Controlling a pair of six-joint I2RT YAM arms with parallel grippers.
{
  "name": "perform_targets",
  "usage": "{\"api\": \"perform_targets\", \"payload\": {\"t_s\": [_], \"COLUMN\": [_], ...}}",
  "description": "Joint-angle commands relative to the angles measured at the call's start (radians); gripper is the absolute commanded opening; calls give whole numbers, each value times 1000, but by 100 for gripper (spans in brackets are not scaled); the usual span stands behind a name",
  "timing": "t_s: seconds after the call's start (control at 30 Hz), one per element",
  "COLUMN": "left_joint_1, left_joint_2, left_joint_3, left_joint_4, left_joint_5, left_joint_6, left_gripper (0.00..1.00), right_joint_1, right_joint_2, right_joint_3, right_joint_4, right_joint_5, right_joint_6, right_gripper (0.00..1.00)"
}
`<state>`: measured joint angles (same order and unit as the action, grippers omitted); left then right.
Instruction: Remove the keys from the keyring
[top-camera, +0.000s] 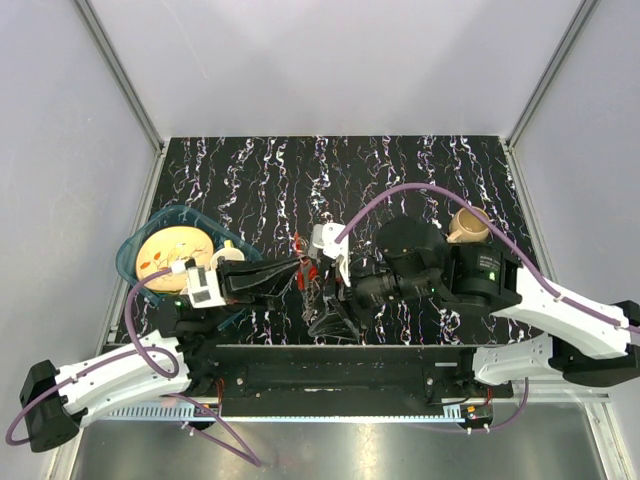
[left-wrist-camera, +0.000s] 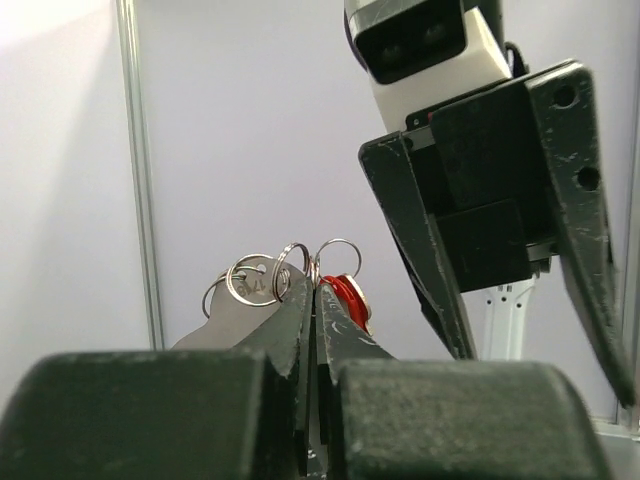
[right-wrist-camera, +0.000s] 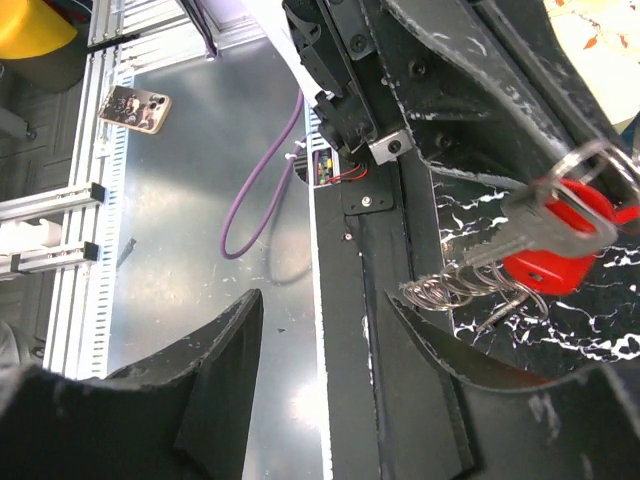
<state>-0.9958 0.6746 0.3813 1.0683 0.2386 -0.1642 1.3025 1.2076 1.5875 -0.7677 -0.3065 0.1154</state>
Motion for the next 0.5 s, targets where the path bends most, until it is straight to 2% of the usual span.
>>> {"api": "perform_targets", "payload": {"t_s": [0.0,0.13,0.27,0.3,0.4,0.47], "left_joint_1": [2,2,2,2,2,2], "left_joint_2": [-56,-104,-138,-145,-141,-138], "left_joint_3": [-12,-35,-50,-50,-48,-36], "left_joint_4": [104,96,81,82,85,68], "left_joint_5": [19,15,21,21,47,83], "left_joint_6": [-34,-35,-31,-34,-43,-44], "left_gripper": [0,0,0,0,0,0], "right_joint_1": [3,3,3,3,3,3], "right_joint_2": [-13,-49,-137,-149,-154,-129], "right_joint_3": [126,183,103,85,45,46], "right_joint_4": [-67,-39,97,147,195,192], "right_joint_5": [-17,35,246,254,242,180], "right_joint_6": [-95,-148,-235,-302,-400,-437], "right_gripper": [55,55,49,43,35,33]}}
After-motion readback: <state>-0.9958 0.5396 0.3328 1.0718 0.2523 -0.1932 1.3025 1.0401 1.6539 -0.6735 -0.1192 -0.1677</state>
